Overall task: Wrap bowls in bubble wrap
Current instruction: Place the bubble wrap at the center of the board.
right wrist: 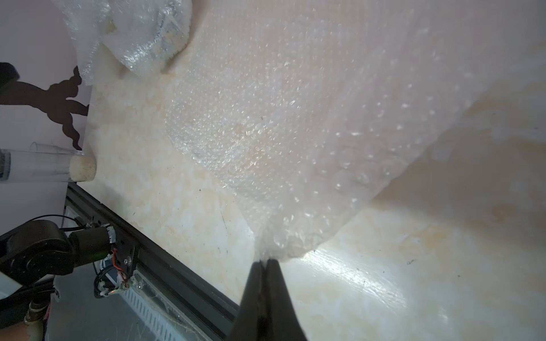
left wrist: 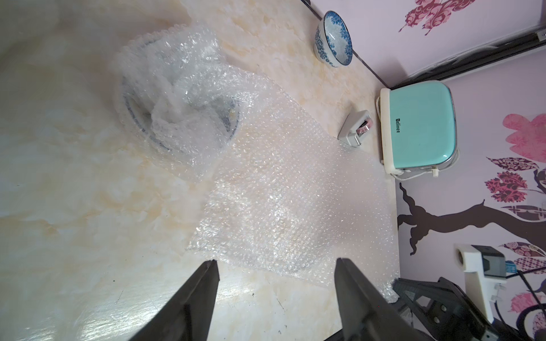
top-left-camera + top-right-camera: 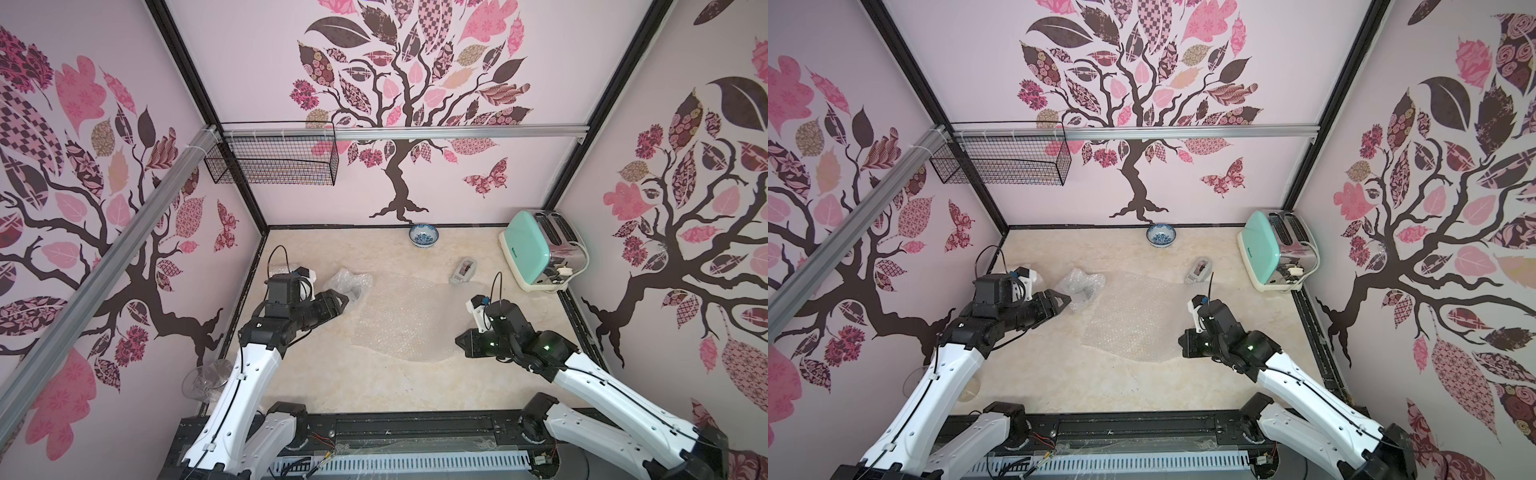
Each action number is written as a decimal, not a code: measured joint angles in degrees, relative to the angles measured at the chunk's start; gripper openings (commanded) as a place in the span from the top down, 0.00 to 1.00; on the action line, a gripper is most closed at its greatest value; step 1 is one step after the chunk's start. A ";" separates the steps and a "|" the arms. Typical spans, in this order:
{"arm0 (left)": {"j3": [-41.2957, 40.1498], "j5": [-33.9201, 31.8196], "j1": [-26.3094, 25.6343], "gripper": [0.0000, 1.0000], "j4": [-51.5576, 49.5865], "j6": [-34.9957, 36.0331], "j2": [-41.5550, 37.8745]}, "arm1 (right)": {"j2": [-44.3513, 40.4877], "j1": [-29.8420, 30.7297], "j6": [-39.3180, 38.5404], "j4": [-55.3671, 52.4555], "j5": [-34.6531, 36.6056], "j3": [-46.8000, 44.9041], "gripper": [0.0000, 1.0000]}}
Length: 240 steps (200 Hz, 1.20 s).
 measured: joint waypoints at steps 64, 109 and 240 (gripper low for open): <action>-0.83 -0.02 -12.83 0.36 6.29 -1.77 6.38 | 2.03 0.96 1.18 -5.09 -4.61 -1.92 1.00; -0.59 -3.43 -23.54 0.44 11.47 -1.42 22.95 | 2.60 1.73 2.49 -5.70 -2.05 -2.08 1.00; -10.43 -12.81 -23.23 0.48 19.71 -2.93 30.12 | 3.82 1.05 5.79 -1.40 14.60 -1.46 0.58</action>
